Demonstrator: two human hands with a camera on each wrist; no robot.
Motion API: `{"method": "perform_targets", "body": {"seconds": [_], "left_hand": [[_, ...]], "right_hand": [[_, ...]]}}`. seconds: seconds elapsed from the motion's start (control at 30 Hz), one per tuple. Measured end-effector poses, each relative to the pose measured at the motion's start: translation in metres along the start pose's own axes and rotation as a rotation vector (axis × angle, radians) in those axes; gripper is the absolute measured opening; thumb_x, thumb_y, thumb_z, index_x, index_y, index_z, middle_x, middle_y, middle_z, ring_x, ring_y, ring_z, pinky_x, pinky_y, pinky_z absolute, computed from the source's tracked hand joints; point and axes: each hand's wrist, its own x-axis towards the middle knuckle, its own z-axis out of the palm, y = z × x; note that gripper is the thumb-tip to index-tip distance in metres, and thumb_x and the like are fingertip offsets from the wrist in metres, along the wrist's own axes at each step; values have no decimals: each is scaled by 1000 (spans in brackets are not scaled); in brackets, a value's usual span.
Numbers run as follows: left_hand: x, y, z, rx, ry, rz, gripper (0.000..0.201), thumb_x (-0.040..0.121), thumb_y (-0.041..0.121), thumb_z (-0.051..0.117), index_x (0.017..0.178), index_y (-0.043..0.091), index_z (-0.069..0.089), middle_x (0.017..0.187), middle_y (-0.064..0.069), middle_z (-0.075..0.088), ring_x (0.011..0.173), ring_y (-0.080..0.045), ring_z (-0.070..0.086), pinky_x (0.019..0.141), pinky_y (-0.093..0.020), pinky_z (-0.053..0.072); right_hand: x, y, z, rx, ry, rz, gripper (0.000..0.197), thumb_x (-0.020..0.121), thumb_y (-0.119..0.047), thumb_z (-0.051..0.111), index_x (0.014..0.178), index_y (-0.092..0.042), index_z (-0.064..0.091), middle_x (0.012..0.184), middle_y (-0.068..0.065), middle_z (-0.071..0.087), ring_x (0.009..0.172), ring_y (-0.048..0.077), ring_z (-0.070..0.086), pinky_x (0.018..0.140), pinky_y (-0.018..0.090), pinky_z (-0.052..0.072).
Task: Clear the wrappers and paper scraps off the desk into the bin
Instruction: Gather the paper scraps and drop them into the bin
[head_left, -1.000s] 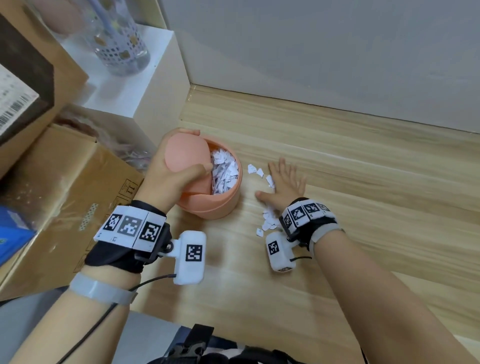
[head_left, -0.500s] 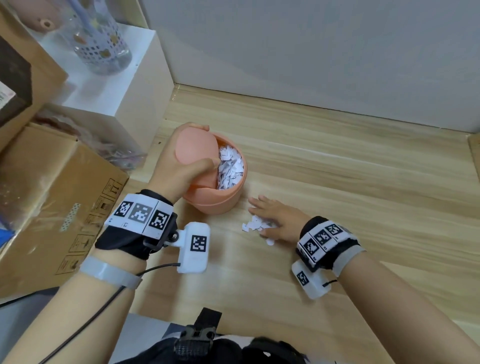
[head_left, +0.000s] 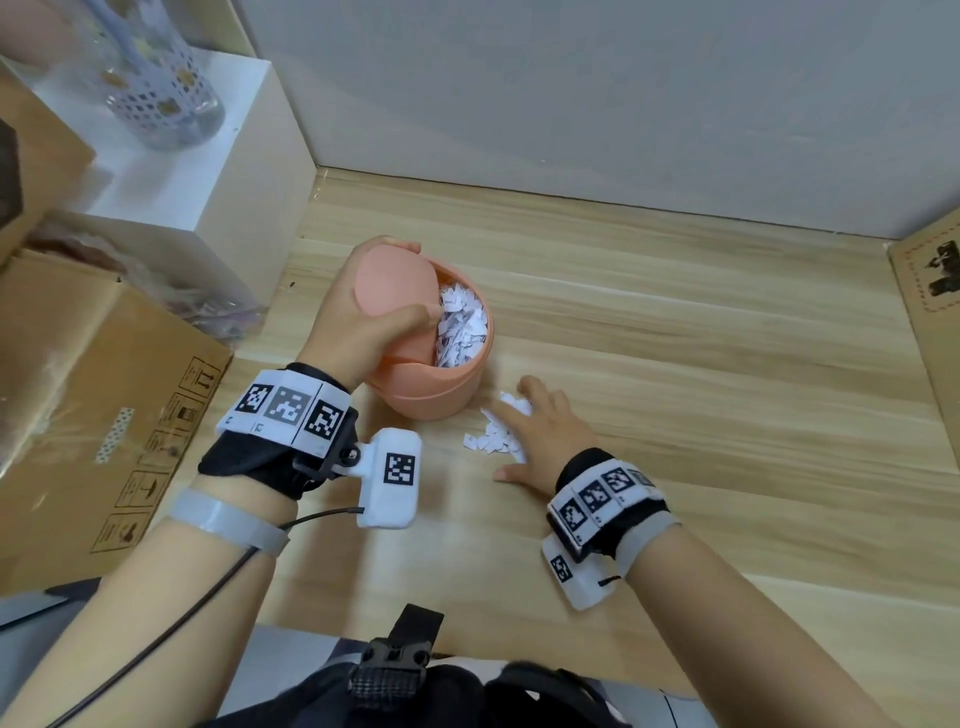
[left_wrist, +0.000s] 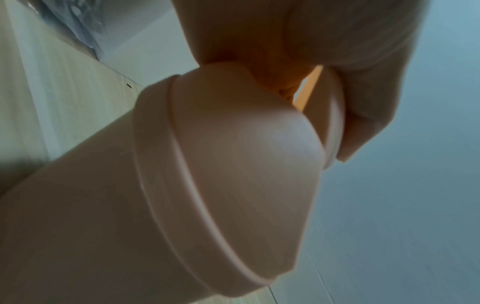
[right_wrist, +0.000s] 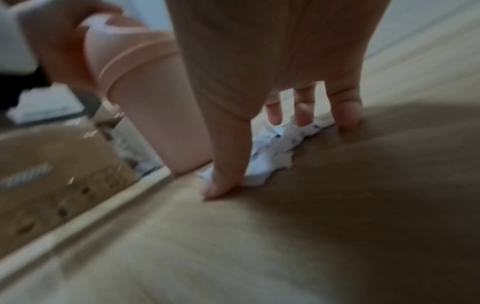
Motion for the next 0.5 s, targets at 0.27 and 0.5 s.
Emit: {"method": "perform_targets", "body": {"seconds": [0.27,0.5], "left_hand": [[1,-3,-1,-1,3,-1,73,47,37,68,117,22,51,119,11,58,110,-12,54,92,-27,45],[1,-4,3,6,6,-8,73,48,35,68,118,22,52,122,7,58,112,-16,53,93,-29,44]], "right_hand": [[4,3,9,101,120,-187,26,78,-10,64,100,-19,54,106,16,51,87,29,46,71,47,48],[5,12,1,170,59,-109,16,72,12,51,81,1,59,85,11,50,74,26,55,65,28,41]]}}
